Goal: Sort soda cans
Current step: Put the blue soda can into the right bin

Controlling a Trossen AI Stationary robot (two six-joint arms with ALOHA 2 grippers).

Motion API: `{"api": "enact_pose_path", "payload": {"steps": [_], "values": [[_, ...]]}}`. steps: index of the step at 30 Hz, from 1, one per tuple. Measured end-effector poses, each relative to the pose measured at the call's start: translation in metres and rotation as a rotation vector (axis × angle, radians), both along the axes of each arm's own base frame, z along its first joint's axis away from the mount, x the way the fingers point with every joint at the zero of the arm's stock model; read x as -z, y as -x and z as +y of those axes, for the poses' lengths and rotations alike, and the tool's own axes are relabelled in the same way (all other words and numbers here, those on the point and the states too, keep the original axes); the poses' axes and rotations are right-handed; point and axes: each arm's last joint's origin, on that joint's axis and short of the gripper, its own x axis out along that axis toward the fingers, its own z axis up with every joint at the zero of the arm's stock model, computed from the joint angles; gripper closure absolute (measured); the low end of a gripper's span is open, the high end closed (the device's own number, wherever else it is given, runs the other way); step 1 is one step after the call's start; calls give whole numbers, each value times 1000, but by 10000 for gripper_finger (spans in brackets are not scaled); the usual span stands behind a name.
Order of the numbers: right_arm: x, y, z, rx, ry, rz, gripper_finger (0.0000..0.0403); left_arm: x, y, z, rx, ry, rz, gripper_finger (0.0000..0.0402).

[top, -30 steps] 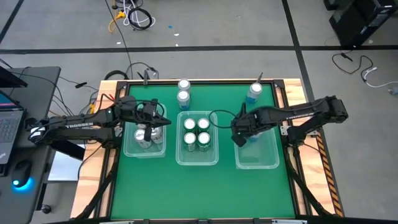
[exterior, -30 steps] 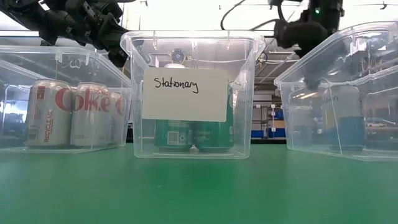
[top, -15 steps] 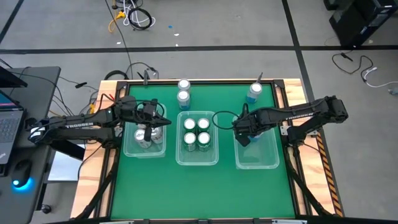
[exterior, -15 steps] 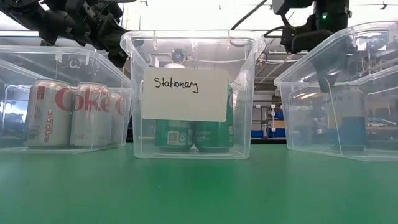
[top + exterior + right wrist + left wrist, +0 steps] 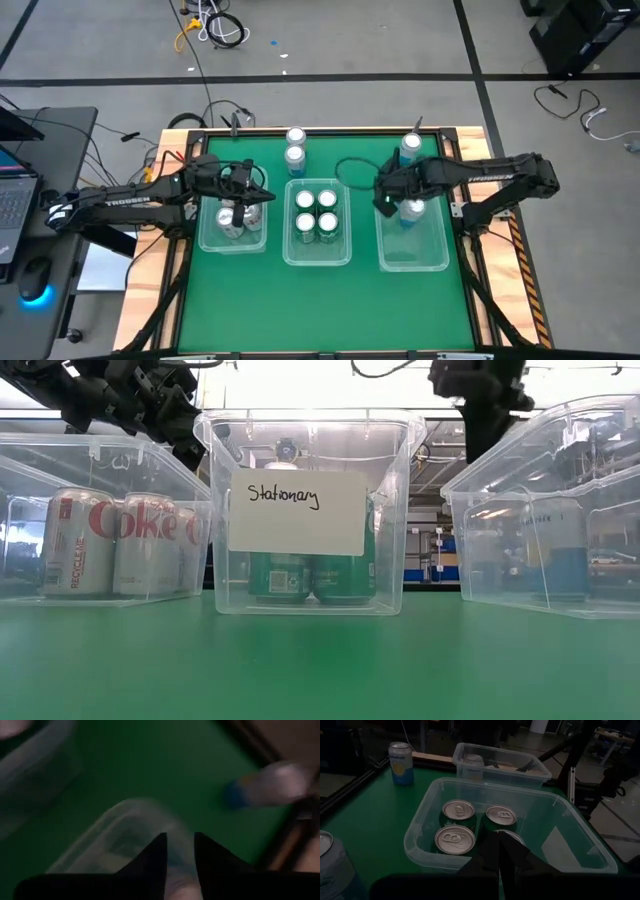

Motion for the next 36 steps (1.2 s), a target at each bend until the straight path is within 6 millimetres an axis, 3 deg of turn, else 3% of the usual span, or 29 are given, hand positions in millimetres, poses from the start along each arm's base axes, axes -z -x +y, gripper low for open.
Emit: {"api": "enact_pose_path", "payload": {"steps": [9,18,25,36], "values": [[1,17,-86,133,-10,88,232,1,0,0,2,-1,7,400],[-1,41,-156,177,-72,-32,125,1,0,0,3,0,8,400],[-2,63,-184,235,-83,-68,81,1,0,0,7,3,7,400],[-1,71,-205,273,-83,-167,84,1,0,0,7,4,7,400]]}}
